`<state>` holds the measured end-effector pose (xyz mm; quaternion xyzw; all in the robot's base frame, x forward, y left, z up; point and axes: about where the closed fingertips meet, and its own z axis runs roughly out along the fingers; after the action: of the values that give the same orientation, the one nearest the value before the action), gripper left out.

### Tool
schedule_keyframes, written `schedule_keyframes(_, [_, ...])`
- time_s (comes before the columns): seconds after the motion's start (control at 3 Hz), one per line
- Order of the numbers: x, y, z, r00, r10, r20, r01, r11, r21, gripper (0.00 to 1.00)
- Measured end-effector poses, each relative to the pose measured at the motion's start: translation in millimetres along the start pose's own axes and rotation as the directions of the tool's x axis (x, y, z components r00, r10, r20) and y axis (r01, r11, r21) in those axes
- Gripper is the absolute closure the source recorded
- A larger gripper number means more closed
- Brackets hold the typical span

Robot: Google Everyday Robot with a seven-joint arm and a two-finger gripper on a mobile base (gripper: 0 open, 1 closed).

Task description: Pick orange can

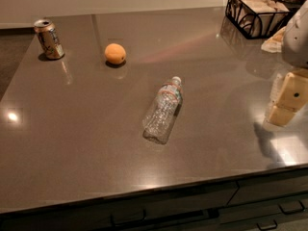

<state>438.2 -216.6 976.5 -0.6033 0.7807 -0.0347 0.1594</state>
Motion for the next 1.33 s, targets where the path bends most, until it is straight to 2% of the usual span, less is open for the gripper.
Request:
schedule_keyframes(0.33, [-2,-1,-1,1.000,0.000,0.004,0.000,1.0000,0.000,0.00])
schedule_keyframes(0.67, [-28,-16,6,0.998,-0.008,0.057,0.007,0.9998,0.017,0.00])
schedule_keyframes(1.0, [-79,-38,18,0.989,-0.019,0.148,0.013,0.9991,0.040,0.00])
schedule_keyframes(1.33, [-134,-56,35,0.976,-0.042,0.212,0.031,0.9980,0.055,0.00])
